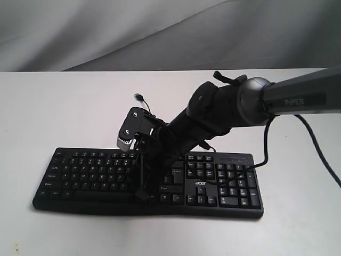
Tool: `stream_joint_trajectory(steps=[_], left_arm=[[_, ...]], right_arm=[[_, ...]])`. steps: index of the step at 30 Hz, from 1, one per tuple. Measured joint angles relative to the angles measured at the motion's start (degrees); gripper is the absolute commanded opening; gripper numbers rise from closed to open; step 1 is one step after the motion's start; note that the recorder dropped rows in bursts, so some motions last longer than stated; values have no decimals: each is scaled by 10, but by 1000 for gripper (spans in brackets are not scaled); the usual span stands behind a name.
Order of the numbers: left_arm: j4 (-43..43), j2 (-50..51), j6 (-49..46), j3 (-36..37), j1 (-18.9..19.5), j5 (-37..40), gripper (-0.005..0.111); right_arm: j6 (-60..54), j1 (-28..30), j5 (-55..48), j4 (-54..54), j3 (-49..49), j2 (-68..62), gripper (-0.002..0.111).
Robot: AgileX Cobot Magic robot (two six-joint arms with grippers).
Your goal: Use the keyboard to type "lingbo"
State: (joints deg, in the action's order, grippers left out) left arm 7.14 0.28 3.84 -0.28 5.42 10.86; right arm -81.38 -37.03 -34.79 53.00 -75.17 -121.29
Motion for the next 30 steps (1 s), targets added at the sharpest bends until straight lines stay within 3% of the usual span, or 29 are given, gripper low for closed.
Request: stream_joint_trajectory(steps=[30], left_arm=[[0,0,0,0,0,0,0]], right_arm=[[1,0,10,-8,-7,3,0]])
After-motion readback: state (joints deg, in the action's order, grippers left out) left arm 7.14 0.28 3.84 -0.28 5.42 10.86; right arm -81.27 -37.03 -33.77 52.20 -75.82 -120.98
